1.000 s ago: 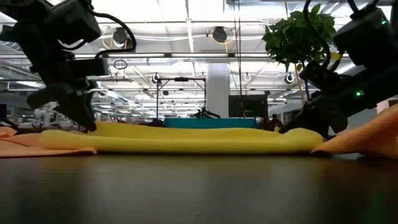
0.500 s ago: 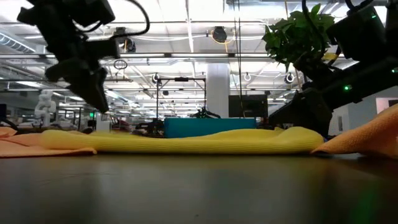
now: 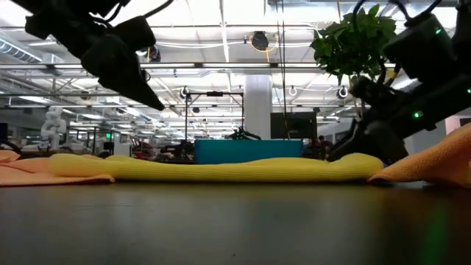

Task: Fold microfiber towels
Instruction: Fold the yellow microfiber towel

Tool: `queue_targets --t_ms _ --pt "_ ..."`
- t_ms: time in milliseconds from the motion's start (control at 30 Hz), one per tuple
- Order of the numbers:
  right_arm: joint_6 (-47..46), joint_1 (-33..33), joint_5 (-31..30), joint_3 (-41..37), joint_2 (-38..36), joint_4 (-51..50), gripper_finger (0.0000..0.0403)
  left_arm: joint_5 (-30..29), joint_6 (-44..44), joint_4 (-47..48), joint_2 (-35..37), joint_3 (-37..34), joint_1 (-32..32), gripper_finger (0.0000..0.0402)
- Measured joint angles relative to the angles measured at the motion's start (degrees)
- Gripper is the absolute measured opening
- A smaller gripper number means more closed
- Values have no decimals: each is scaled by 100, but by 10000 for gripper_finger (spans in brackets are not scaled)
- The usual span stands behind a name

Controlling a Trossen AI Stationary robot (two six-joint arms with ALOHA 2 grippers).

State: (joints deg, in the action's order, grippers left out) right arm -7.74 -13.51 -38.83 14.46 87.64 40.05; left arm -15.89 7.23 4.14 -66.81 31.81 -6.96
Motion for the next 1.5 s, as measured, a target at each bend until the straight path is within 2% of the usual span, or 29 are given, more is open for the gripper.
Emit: queue_targets --t_ms 167,333,567,767,867,967,1033,1133,1200,1367,1500 --pt "-214 147 -195 0 0 -98 155 97 42 -886 0 -389 -101 148" --pt "-4 233 -322 0 0 641 155 102 104 -949 0 -424 -145 147" --pt "499 229 -303 0 0 1728 155 605 185 -1551 -89 -424 -202 147" --pt "563 220 -266 0 0 2027 155 692 33 -2566 -739 -424 -502 147" --pt "565 220 -9 0 0 2134 155 692 -132 -3366 -1268 -379 -571 147" --pt "565 218 174 2 0 2196 155 693 -366 -3518 -1807 -56 -593 147" --pt "565 220 589 0 -2 2136 155 692 -538 -3404 -2150 253 -593 147" --pt "582 210 1516 2 0 1976 155 694 -720 -3093 -2473 636 -593 147" --pt "473 169 1873 2 -1 1813 155 694 -786 -3073 -2631 809 -593 147" --pt "140 -46 2266 186 -28 854 155 747 -847 -2937 -2960 1093 -593 147" --pt "27 -285 2262 873 -30 -745 155 747 -816 -2800 -3016 1149 -607 147"
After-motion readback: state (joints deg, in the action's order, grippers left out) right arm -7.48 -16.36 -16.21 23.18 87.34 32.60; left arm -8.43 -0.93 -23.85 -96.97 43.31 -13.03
